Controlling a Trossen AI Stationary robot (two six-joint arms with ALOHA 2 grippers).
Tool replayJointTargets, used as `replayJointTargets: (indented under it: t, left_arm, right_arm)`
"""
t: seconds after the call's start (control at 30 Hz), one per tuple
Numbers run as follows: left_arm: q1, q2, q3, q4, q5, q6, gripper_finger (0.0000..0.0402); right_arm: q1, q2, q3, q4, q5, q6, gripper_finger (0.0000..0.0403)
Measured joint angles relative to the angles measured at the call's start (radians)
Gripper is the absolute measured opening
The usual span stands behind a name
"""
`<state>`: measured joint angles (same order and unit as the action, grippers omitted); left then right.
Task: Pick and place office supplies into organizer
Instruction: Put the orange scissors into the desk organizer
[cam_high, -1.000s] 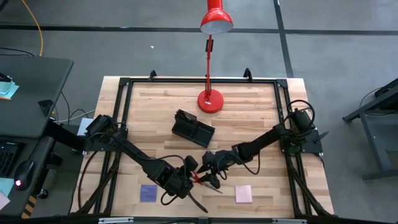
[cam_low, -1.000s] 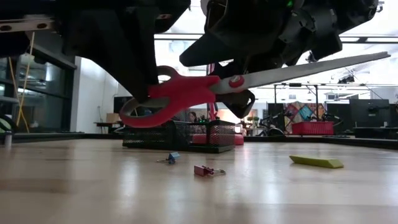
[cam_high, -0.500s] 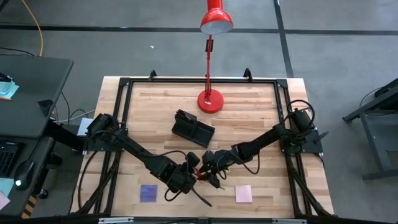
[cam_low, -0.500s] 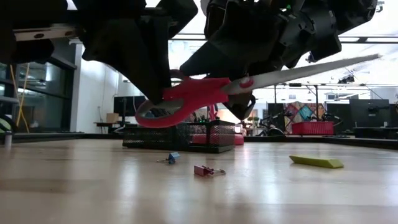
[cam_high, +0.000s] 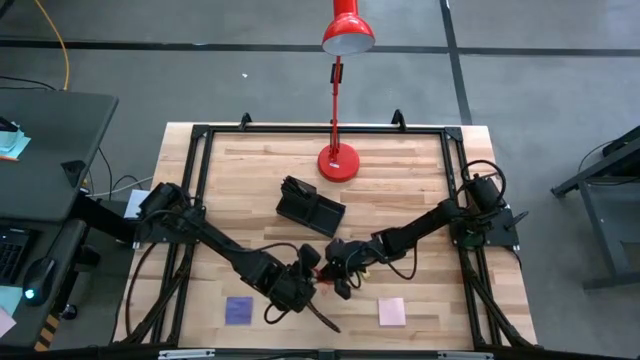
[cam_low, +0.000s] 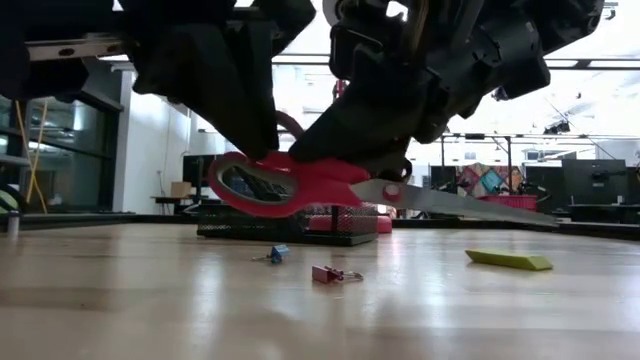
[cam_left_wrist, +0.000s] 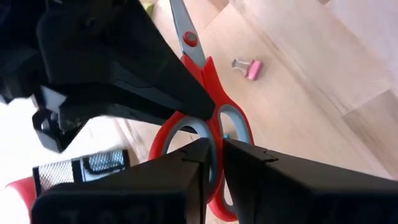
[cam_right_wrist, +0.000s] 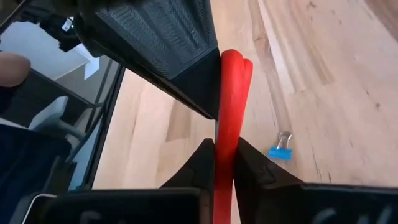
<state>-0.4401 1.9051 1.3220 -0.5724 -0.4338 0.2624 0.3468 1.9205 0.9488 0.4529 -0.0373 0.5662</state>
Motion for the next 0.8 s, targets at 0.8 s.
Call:
replayJointTargets:
  t: [0.8]
  left_arm:
    - [-0.279,-0.368,-0.208,0.174,-0.219,-0.376,0.0062]
  right_arm:
    - [-0.018,-0.026,-0.002,0.194,0.080,-0.233,0.0011]
